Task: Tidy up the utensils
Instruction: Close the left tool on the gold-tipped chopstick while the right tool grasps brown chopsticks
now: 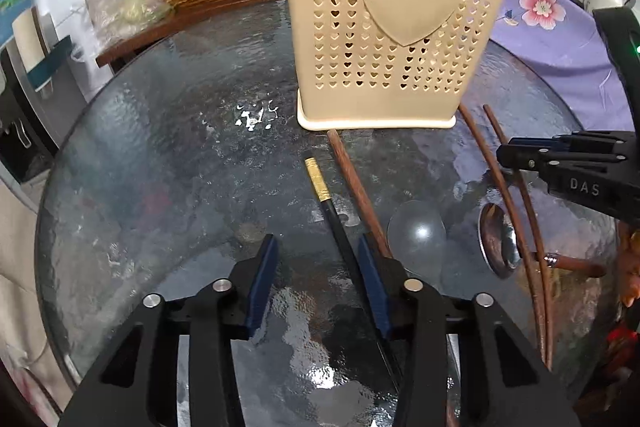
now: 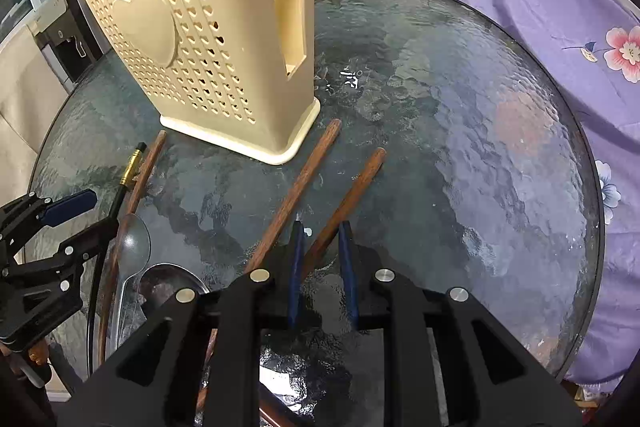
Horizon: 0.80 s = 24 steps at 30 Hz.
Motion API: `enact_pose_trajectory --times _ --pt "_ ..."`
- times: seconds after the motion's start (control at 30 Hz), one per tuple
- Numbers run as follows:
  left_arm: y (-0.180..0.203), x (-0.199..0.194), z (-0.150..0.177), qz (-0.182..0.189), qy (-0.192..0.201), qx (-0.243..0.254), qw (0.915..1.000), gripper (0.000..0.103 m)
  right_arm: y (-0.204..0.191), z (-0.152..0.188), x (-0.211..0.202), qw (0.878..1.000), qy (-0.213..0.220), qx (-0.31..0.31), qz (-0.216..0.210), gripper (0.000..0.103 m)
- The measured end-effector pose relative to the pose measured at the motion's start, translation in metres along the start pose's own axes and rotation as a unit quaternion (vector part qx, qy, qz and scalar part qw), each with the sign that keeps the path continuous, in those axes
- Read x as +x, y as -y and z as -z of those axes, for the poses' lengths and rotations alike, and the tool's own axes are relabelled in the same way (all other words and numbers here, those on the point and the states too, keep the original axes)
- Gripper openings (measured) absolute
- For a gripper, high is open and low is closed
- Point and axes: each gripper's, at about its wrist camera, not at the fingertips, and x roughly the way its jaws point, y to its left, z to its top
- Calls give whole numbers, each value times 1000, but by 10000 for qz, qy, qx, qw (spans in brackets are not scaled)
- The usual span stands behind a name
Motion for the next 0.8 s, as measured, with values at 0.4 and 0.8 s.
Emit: enact_pose_trajectory --times 0.4,0.8 --pt "16 25 -39 -112 -187 50 9998 10 1 -21 8 9990 42 430 77 18" --pt "29 28 -38 -121 -142 -8 9998 8 -9 -26 16 9975 299 413 484 13"
